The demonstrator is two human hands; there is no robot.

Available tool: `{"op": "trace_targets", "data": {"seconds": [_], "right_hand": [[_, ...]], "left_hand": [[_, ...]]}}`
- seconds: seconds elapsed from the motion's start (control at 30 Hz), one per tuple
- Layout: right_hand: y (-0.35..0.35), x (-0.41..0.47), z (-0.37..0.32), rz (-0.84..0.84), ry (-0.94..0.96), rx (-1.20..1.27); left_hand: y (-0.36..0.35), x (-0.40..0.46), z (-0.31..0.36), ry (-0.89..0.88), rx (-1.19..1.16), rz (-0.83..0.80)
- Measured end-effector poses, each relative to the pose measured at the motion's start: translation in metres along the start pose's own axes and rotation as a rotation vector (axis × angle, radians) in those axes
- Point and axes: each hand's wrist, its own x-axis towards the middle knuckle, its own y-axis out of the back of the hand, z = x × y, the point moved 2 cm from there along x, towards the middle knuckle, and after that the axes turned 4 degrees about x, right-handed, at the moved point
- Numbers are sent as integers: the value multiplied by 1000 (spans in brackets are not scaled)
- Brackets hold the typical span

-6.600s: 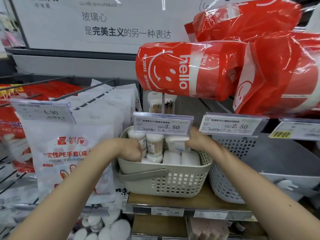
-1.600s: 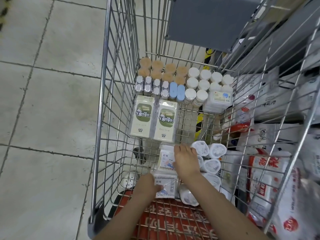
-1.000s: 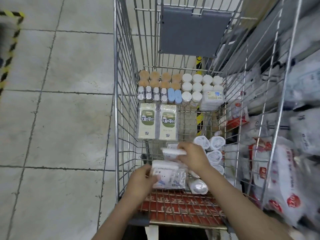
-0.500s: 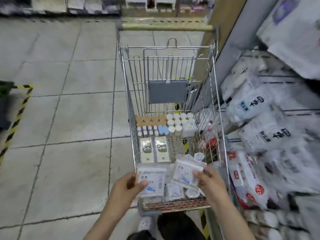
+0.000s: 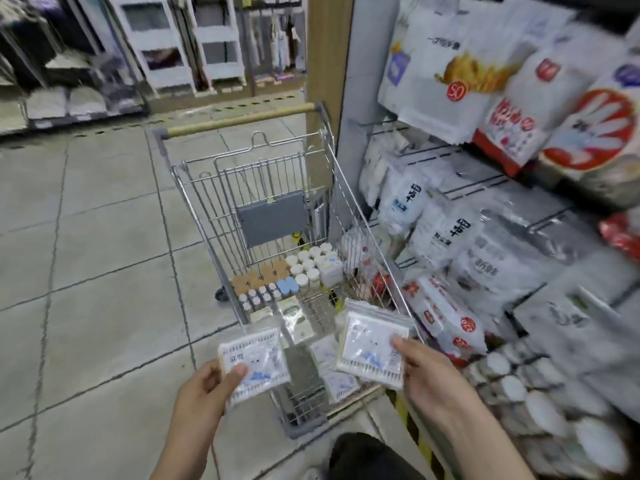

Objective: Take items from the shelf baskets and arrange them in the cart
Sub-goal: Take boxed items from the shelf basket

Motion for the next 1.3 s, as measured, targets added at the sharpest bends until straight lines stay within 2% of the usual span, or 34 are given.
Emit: {"op": "trace_targets", "data": {"seconds": [0.2, 0.37, 0.7, 0.9, 1.1, 1.23, 1.3], "right_hand": [[34, -78, -5, 104, 229, 103], [77, -147, -1, 286, 344, 209], [242, -351, 40, 547, 523, 346], [325, -466, 78, 748, 628, 496], [372, -534, 91, 827, 718, 622], [392, -544, 72, 788, 754, 638], [397, -540, 55, 754, 773, 627]], "left_hand": [[-45, -22, 31, -72, 38, -225], [-81, -61, 42, -101, 89, -389], [-203, -207, 26, -255, 219, -640], [-294, -310, -18, -82, 177, -893], [-362, -402, -28, -126, 233, -1135], [-384, -431, -17, -189, 221, -1207], [-395, -435, -3, -230, 234, -1176]]}}
